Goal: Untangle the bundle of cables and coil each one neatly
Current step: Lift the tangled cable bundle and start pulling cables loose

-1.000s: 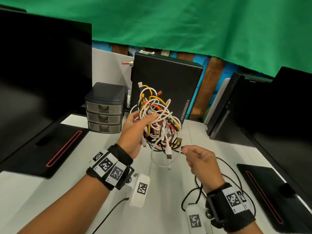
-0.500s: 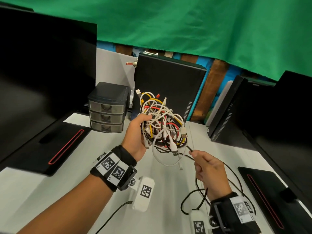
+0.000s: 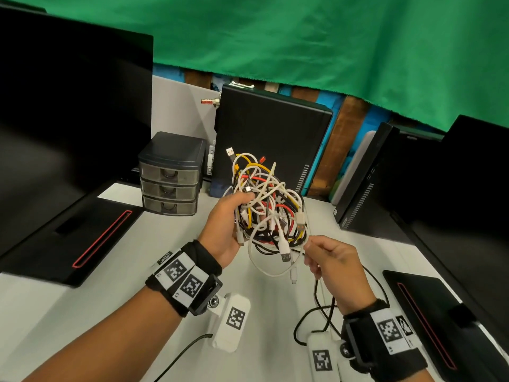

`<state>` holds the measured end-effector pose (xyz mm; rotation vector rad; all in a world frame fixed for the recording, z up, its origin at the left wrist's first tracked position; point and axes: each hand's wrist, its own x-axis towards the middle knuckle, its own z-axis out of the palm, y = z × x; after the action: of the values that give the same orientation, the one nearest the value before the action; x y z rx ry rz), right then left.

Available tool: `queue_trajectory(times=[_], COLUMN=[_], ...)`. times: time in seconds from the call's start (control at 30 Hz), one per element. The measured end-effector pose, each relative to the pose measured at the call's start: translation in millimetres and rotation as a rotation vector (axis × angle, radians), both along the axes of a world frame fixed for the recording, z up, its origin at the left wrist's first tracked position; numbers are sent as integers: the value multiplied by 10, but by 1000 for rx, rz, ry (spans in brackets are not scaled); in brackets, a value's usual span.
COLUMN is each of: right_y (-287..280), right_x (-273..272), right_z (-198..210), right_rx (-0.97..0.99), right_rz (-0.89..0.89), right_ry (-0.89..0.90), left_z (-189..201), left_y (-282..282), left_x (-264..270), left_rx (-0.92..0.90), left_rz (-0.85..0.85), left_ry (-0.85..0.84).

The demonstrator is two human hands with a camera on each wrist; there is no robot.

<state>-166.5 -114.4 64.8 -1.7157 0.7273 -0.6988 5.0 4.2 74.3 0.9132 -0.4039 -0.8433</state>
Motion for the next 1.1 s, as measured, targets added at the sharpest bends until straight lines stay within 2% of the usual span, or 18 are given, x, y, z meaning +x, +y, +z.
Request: queue_trajectory(times=[0.07,0.13,0.2,0.23,0.3,0.4,0.57,0.63,0.7,0.77,0.83,0.9,0.93,1.0,1.1], right_y=[9,80,169,199,212,205,158,155,91,-82,-274,-349,-354,-335,-328], right_x=[-27,-55,-53,-33,47,184,293,289,238,146,22,-72,-99,-133,-120], right_z=[72,219,389,452,501,493,492,510,551,637,751,819,826,821,829], right_rx=[-211,-469,-735,-860,-1067,-1225,-1341,-1294,-1128,-858,-506,-166,-87,-104,-329], right_rz=[-81,-190,-200,-180,-178,-270,-323,-319,-356,-447,-489,-399,-335,-218,-72], right_ry=[17,-70,-163,-135,52,245,205,195,114,-102,-317,-418,-411,-328,-90], left_z=[-20,-34,-49,-58,-71,-63,7,25,28,-3,-40,-47,-46,-56,-72], left_y=[-28,-51,-67,-72,-76,-71,-67,-75,-77,-76,-61,-47,-44,-50,-58], left_x=[-7,-31,-70,-91,-125,-158,-196,-186,-114,6,107,152,149,131,98], left_rx=[11,16,23,28,39,54,63,76,95,117,125,125,126,133,147], left_rz=[5,8,10,9,11,35,16,44,93,123,130,133,135,145,153], left_ry=[2,4,-9,-14,-33,-64,-113,-139,-121,-62,-15,-10,-20,-31,-39])
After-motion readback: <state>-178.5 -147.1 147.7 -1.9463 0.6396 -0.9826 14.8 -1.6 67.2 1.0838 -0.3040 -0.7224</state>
